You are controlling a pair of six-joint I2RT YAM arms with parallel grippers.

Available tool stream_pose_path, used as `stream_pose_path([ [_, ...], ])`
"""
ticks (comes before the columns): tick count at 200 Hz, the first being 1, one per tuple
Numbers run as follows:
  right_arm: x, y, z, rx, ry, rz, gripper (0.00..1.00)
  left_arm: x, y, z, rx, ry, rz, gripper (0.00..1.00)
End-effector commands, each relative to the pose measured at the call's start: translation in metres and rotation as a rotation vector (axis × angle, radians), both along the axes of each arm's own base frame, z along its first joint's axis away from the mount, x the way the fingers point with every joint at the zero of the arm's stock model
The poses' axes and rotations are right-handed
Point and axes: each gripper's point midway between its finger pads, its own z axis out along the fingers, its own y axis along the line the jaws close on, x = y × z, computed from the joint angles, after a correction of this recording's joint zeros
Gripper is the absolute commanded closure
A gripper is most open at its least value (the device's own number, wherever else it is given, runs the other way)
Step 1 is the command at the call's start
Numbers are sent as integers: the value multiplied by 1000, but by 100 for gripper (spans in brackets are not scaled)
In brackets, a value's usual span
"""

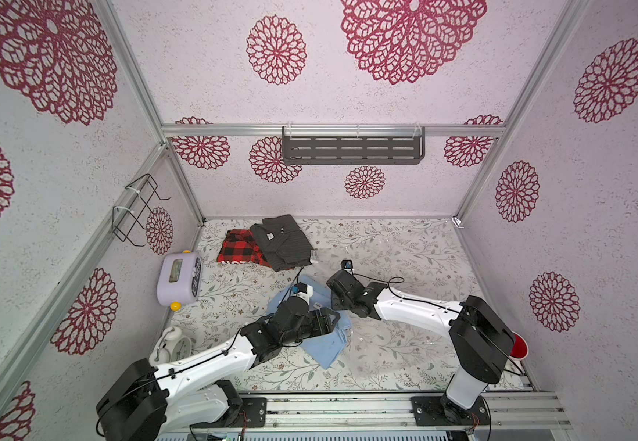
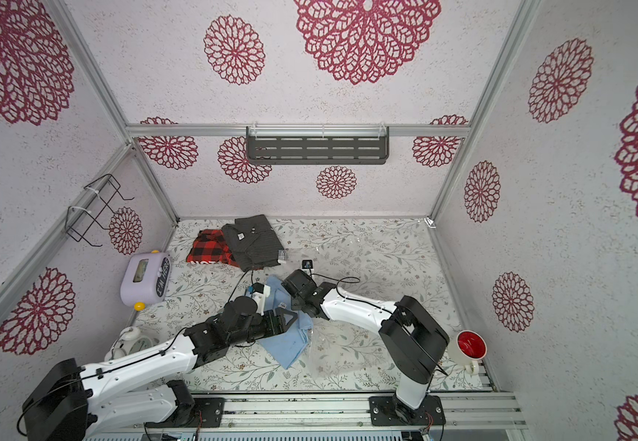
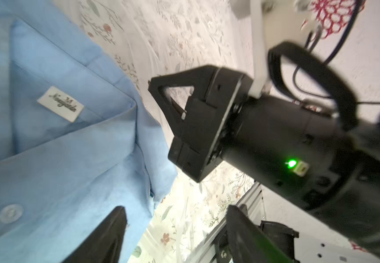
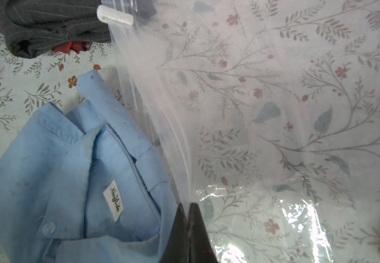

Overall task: Place the folded shirt into the vacuum bag
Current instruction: Place the shirt in the vacuum bag.

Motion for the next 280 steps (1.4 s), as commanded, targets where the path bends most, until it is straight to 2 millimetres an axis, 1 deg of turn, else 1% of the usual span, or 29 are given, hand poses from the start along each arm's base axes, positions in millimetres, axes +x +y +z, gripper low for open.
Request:
stream_pose_path([
  [1, 3, 1, 16, -8, -25, 0, 100, 7, 24, -19, 73, 16, 59, 37],
  [26, 3, 8, 18, -9, -25, 15, 100, 20, 17, -27, 32, 49, 77, 49],
  [55, 2, 17, 20, -4, -16, 30, 100, 29, -5, -41, -39, 97, 56, 62],
  [73, 2, 21, 23, 6, -17, 33, 100, 31, -17, -56, -69, 139, 49, 66],
  [96, 1, 23, 23, -4, -5, 32, 100, 30, -24, -83, 0, 190, 56, 68],
  [111, 0, 22, 24, -11, -2, 30, 100, 28, -22, -109, 90, 239, 68, 69],
  [133, -2, 20, 33, -10, -11, 26, 100, 25, -17, -141, 148, 299, 88, 70],
  [146, -5, 18, 40, -11, -23, 26, 100, 24, -17, -151, 163, 317, 85, 69],
  [173, -9, 13, 43, -25, -26, 29, 100, 25, -20, -153, 163, 322, 76, 68],
  [191, -11, 10, 39, -53, -11, 29, 100, 25, -16, -153, 199, 317, 74, 67],
  [201, -12, 8, 40, -74, -13, 22, 100, 24, -13, -153, 217, 315, 76, 66],
  [220, -13, 4, 51, -111, -40, 9, 100, 21, -9, -158, 233, 321, 73, 65],
  [241, -10, -1, 63, -132, -73, -6, 100, 16, -7, -161, 235, 328, 67, 64],
  [260, -7, 2, 68, -123, -94, 1, 100, 15, -10, -159, 216, 321, 56, 62],
  [271, -7, 7, 66, -104, -94, 21, 100, 16, -14, -155, 194, 310, 46, 60],
  [280, -7, 13, 62, -85, -92, 37, 100, 16, -19, -146, 162, 298, 31, 58],
])
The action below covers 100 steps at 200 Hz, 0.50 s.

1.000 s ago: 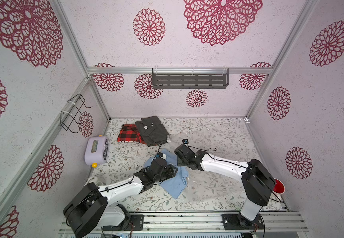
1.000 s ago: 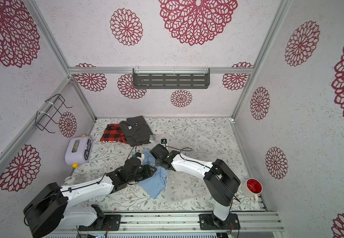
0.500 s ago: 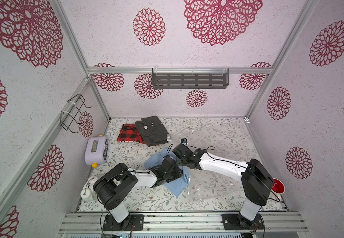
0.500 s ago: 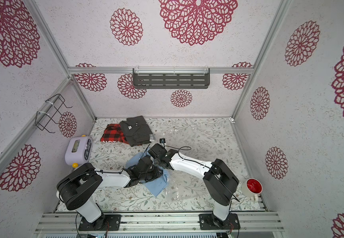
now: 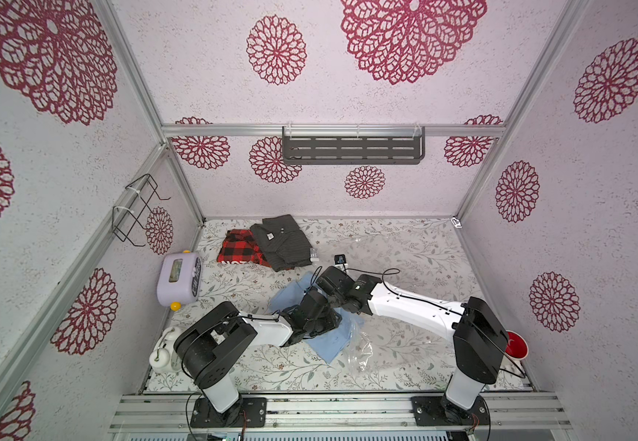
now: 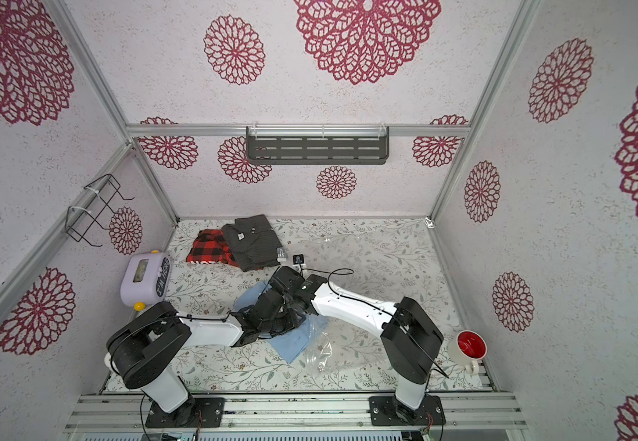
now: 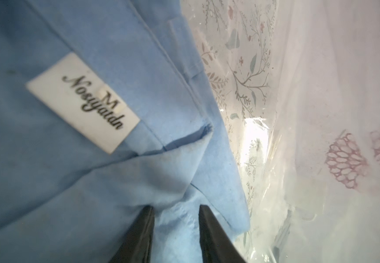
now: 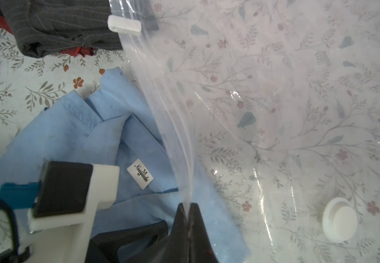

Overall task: Place the folded shirt into the vacuum bag
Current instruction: Place the shirt in the vacuum bag.

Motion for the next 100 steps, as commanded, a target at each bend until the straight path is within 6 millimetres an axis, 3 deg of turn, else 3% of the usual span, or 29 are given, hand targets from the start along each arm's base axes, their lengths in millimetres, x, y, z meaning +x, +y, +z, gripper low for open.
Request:
stream_pose_path([
  [1, 2, 5, 23, 47, -56, 22, 100, -24, 18, -27, 84, 78, -22, 58],
  [18, 2, 11, 15, 57, -44, 40, 100, -20, 12, 2, 43, 26, -52, 49],
  [33, 4, 12, 11, 44, -43, 42, 100, -13, 23, 33, 89, -48, -65, 40],
  [51, 7, 16, 11, 37, -51, 54, 100, -5, 52, 65, 167, -117, -47, 29],
  [70, 10, 19, 8, 31, -52, 66, 100, 6, 92, 86, 231, -158, 17, 22],
  [100, 11, 26, 7, 43, -50, 93, 100, 29, 160, 88, 317, -148, 159, 18],
])
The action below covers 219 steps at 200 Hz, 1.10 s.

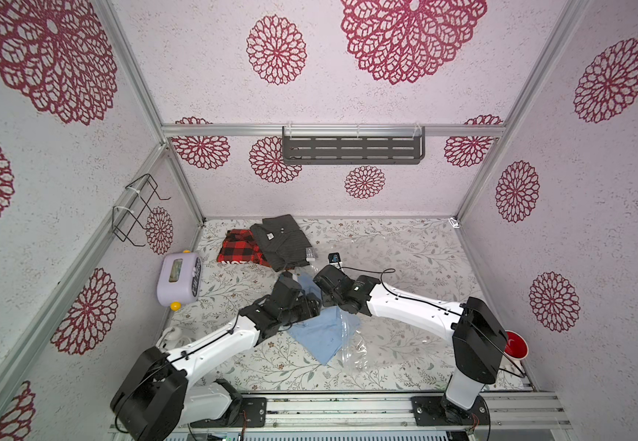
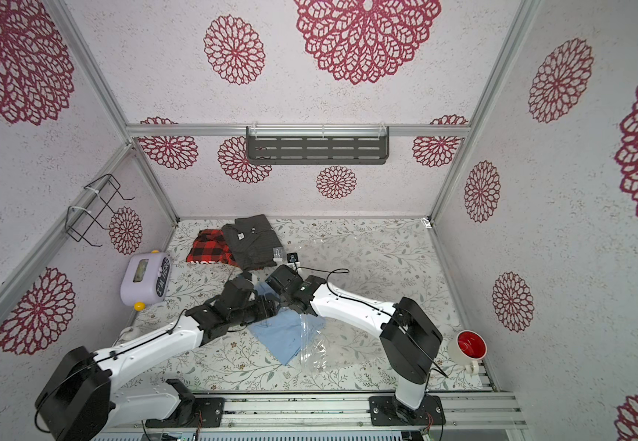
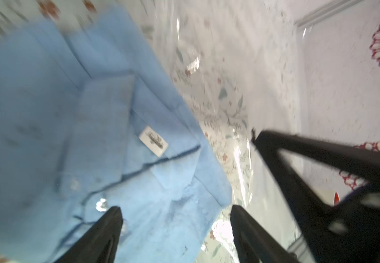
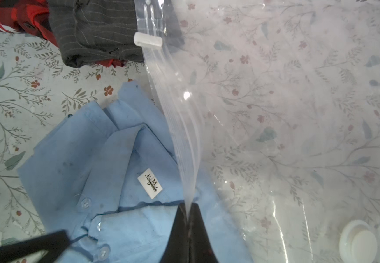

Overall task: Place the folded shirt into the vacuum bag
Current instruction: Place the shirt in the vacuum bag.

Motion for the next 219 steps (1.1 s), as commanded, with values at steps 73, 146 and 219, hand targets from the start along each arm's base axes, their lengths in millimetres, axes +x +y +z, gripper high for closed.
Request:
stream_pose_path([
  [73, 8, 10, -14, -65, 21, 52, 100, 87, 94, -46, 108, 52, 62, 14],
  [146, 6, -17, -25, -152, 53, -23, 100, 109, 53, -70, 26, 80, -145, 16],
  [219, 14, -15, -22, -139, 52, -9, 100, 106, 29, -102, 64, 160, -211, 17],
])
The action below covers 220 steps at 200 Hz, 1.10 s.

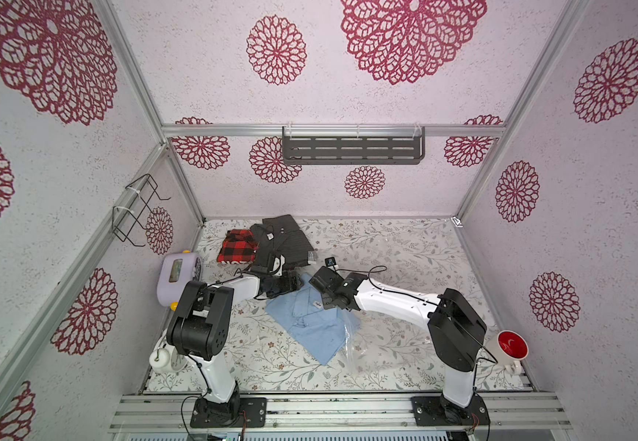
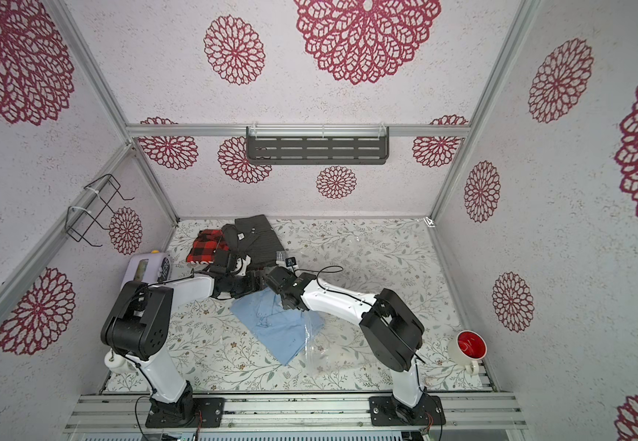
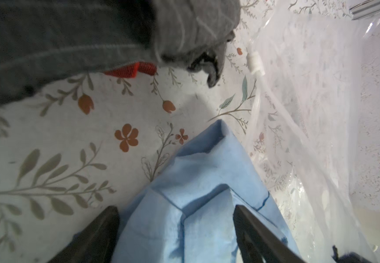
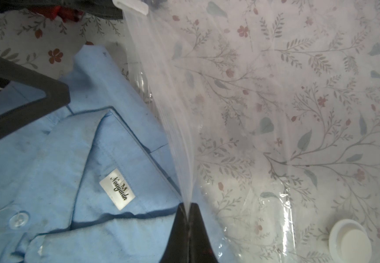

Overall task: Place the folded shirt into the vacuum bag
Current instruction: Place the shirt in the vacuum bag.

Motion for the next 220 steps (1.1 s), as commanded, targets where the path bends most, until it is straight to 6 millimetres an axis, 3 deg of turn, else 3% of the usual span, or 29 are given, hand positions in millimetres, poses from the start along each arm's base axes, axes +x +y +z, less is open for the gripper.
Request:
stream_pose_path([
  [1, 5, -6, 16, 6, -26, -5, 100, 1, -9, -9, 28, 12, -38, 18],
  [23, 6, 2, 16, 30, -20, 20, 100, 3, -19, -12, 30, 0, -57, 19],
  [49, 7, 7, 17, 39, -18, 34, 100, 5, -29, -14, 14, -20, -73, 28],
  [92, 10, 9, 22, 38, -27, 34, 100, 2, -35, -3, 3, -58, -84, 70],
  [128, 10, 10, 23, 39, -29, 32, 100, 0, -41, 19, -39, -105, -84, 87],
  [164, 11, 12, 24, 46, -31, 31, 100, -2, -56, 36, -84, -137, -102, 93],
  [220, 11, 14, 26, 53, -31, 33, 100, 3, -70, 41, -117, -158, -107, 93],
])
